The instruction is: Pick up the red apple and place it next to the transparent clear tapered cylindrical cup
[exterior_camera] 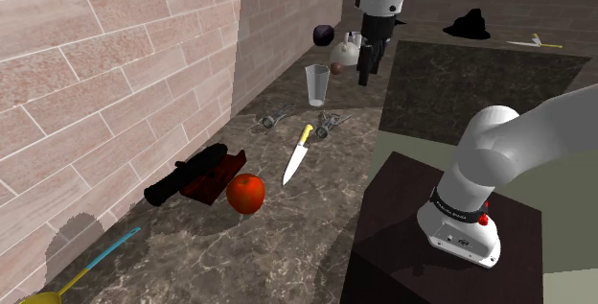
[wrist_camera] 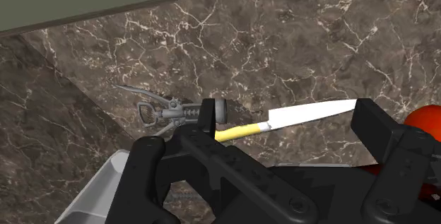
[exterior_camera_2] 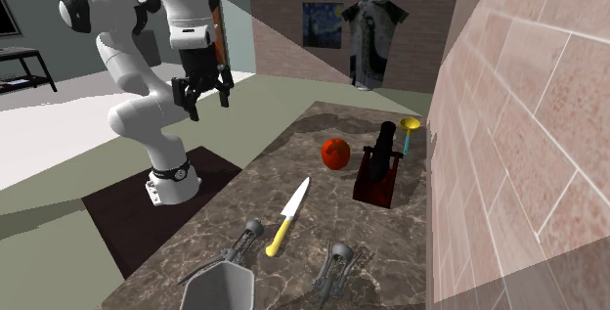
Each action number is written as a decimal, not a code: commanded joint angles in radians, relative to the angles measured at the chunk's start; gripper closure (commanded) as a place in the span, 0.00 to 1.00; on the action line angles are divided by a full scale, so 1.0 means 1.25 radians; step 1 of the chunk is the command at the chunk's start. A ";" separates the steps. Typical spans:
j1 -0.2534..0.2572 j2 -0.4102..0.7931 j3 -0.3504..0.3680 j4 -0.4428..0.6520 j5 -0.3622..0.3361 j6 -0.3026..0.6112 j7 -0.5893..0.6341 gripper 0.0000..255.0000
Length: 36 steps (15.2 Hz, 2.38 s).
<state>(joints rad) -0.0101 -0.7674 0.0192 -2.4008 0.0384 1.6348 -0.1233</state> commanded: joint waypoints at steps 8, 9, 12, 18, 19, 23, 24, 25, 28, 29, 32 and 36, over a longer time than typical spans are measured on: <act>0.051 0.085 0.121 0.003 0.038 0.114 0.087 0.00; 0.057 0.101 0.139 0.007 0.041 0.130 0.100 0.00; 0.072 0.152 0.191 0.024 0.043 0.177 0.140 0.00; 0.089 0.275 0.298 0.080 0.019 0.261 0.229 0.00; 0.090 0.298 0.316 0.092 0.010 0.274 0.246 0.00; 0.092 0.398 0.387 0.150 -0.044 0.316 0.320 0.00; 0.093 0.425 0.405 0.166 -0.062 0.324 0.341 0.00; 0.093 0.453 0.422 0.184 -0.082 0.331 0.362 0.00; 0.100 0.543 0.469 0.242 -0.155 0.344 0.433 0.00; 0.105 0.576 0.482 0.264 -0.183 0.346 0.457 0.00; 0.131 0.677 0.510 0.335 -0.274 0.339 0.531 0.00; 0.136 0.701 0.506 0.325 -0.297 0.365 0.547 0.00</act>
<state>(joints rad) 0.1588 0.0988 0.6525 -1.9907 -0.3232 2.0808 0.5533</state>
